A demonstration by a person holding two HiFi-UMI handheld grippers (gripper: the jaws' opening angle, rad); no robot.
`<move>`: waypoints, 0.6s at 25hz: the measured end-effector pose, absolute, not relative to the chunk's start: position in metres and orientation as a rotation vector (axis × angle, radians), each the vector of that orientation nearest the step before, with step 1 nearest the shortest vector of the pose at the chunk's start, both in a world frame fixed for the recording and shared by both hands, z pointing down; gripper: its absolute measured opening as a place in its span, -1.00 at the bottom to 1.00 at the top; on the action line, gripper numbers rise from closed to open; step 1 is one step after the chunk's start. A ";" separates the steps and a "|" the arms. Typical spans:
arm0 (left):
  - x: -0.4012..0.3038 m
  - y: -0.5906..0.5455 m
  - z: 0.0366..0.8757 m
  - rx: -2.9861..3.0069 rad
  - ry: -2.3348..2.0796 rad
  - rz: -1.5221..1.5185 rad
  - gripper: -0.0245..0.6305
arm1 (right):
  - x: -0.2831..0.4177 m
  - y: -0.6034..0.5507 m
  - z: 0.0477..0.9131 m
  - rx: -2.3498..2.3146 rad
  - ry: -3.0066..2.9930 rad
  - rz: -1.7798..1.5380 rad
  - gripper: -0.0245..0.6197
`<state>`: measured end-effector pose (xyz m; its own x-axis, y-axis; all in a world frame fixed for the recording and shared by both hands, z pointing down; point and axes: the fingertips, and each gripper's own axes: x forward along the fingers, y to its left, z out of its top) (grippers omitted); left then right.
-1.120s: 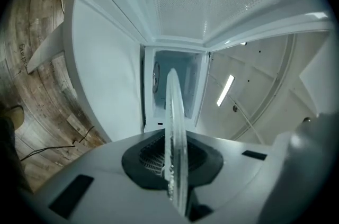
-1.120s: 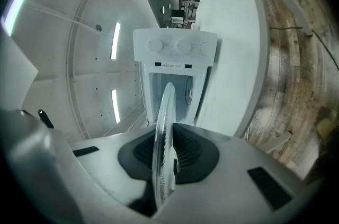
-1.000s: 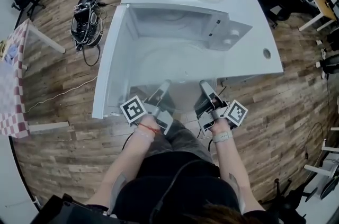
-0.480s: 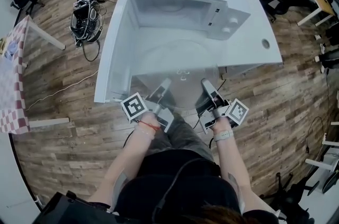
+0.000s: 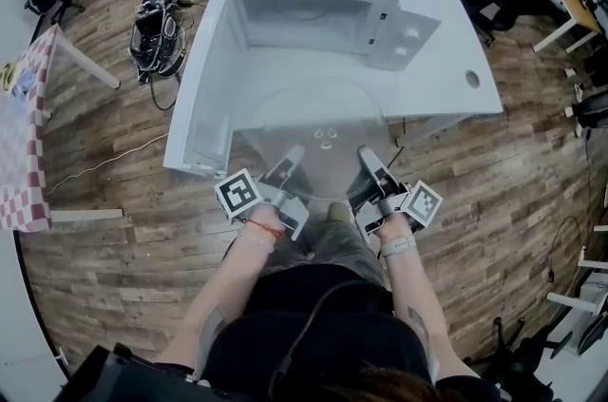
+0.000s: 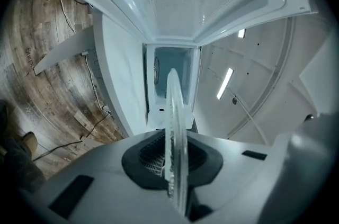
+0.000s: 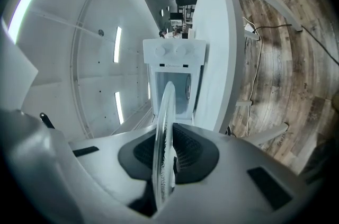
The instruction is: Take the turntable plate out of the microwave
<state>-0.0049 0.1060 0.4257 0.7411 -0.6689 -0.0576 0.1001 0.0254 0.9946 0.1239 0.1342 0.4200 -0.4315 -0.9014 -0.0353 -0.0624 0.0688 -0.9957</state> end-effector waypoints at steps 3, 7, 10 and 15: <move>-0.001 0.107 0.420 1.439 -0.524 -0.656 -0.83 | 0.129 0.132 0.418 -0.949 1.637 -1.468 -0.80; 0.002 0.109 0.414 1.428 -0.552 -0.711 -0.83 | 0.133 0.126 0.412 -0.911 1.687 -1.496 -0.80; 0.009 0.112 0.414 1.415 -0.575 -0.744 -0.83 | 0.140 0.125 0.407 -0.876 1.718 -1.528 -0.80; 0.018 0.119 0.417 1.398 -0.626 -0.775 -0.83 | 0.151 0.124 0.410 -0.833 1.757 -1.575 -0.80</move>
